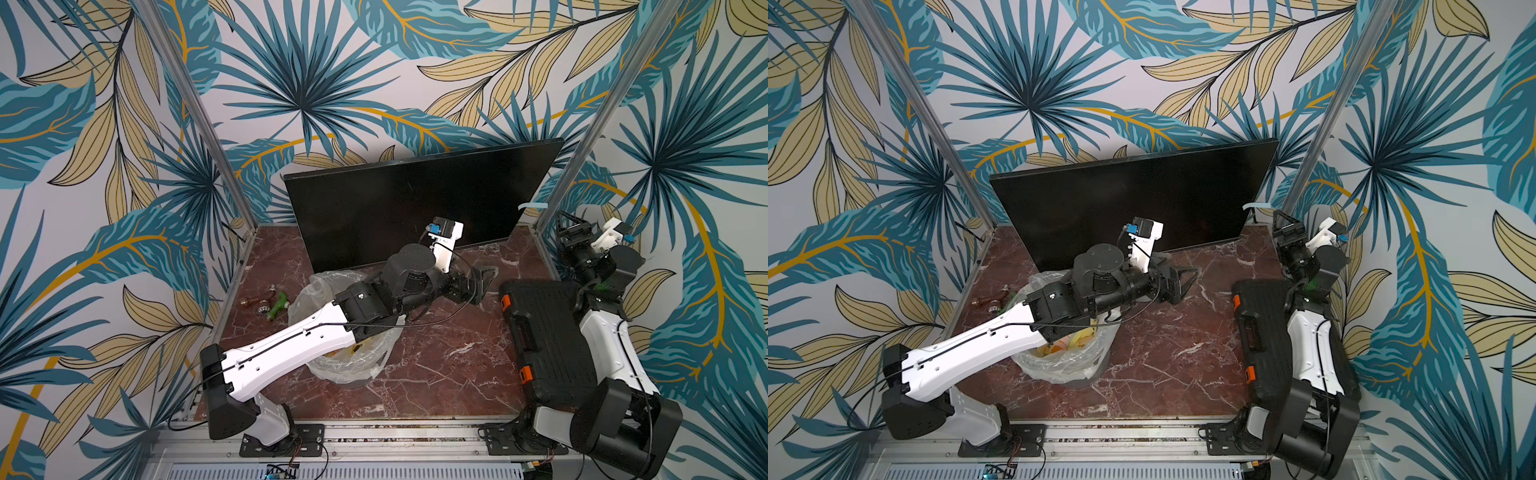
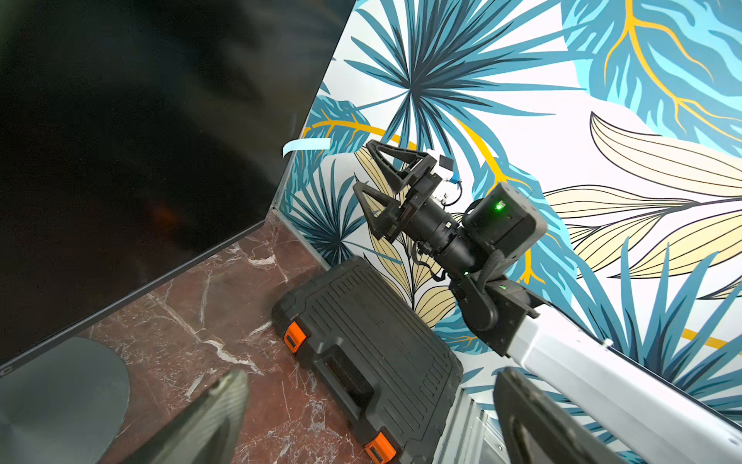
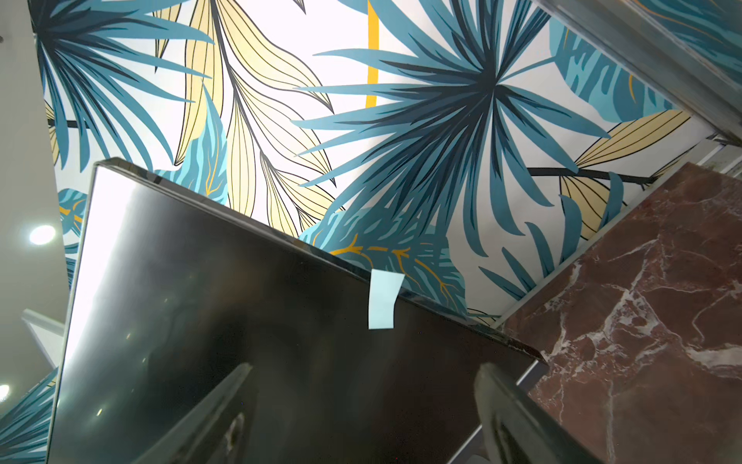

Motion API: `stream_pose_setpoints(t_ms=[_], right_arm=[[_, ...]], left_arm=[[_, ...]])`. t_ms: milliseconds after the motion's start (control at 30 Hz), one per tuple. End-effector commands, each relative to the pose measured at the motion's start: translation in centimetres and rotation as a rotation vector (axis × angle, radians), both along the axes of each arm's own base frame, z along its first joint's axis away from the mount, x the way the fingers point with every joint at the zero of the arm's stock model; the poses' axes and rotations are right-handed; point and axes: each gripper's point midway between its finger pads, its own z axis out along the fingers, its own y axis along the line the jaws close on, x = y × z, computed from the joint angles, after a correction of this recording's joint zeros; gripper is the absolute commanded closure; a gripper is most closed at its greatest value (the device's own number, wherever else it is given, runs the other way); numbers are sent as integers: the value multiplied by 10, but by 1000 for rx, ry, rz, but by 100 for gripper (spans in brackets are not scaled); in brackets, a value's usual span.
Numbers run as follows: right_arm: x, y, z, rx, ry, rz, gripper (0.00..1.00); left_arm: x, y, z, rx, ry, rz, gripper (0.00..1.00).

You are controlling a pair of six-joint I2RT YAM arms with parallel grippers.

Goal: Remove the sticky note from the monitor
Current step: Tear off the sticky note from the monitor.

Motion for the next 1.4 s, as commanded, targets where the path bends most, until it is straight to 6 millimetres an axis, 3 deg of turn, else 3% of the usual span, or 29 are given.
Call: stream_pose_setpoints(t_ms=[0, 400, 767, 1067, 1367], right_arm=[[0, -5, 18, 25, -150, -6, 12], [29, -14, 12, 64, -199, 32, 12], [56, 9, 7, 57, -202, 82, 12], [74, 16, -2, 63, -189, 76, 13], [87, 22, -3, 58, -186, 94, 20]], left_arm=[[-1, 1, 16, -26, -29, -13, 0], [3, -1, 6, -15, -12, -19, 0], [5, -8, -2, -15, 7, -32, 0], [6, -8, -9, -4, 20, -34, 0], [9, -4, -14, 2, 29, -27, 0]])
